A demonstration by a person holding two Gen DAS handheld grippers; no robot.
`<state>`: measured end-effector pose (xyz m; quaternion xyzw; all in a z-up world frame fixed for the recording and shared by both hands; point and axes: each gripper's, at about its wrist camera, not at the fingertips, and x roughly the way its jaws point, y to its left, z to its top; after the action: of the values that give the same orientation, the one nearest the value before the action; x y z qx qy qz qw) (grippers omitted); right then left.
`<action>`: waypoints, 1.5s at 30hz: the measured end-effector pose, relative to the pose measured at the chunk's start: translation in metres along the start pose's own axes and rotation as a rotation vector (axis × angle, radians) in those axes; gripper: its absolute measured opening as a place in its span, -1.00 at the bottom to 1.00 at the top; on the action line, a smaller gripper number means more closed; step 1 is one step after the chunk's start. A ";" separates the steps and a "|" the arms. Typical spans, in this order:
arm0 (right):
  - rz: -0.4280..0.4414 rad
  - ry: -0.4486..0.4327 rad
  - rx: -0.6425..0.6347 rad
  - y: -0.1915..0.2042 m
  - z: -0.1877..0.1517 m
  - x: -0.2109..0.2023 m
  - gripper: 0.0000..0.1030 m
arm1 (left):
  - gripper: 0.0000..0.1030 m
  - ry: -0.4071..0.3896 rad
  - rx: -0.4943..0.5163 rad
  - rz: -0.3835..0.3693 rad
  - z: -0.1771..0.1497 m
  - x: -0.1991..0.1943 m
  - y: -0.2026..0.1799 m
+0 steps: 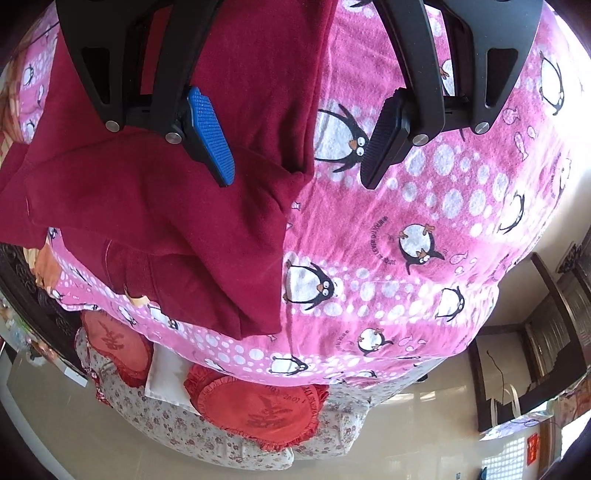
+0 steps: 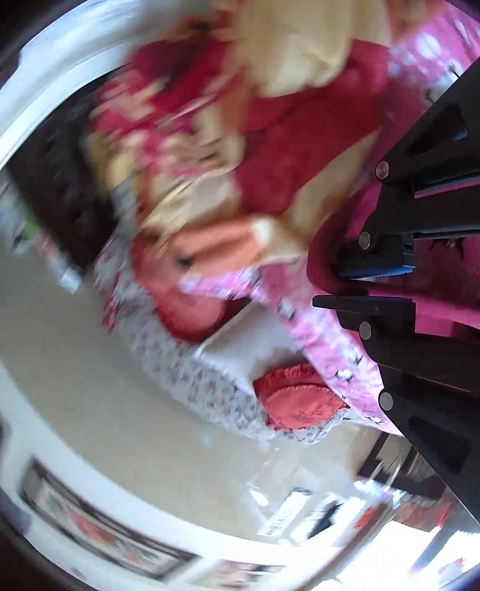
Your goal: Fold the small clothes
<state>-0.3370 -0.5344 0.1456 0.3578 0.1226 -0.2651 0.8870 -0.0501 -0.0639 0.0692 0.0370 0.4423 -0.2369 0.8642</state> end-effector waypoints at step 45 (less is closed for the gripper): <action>0.148 0.521 -0.332 0.109 -0.141 0.032 -0.08 | -0.83 0.082 0.224 -0.166 0.115 0.093 -0.069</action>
<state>-0.2534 -0.3824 0.0944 0.2722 0.3609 -0.0755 0.8888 0.0512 -0.1916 0.0760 0.1063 0.4496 -0.3537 0.8133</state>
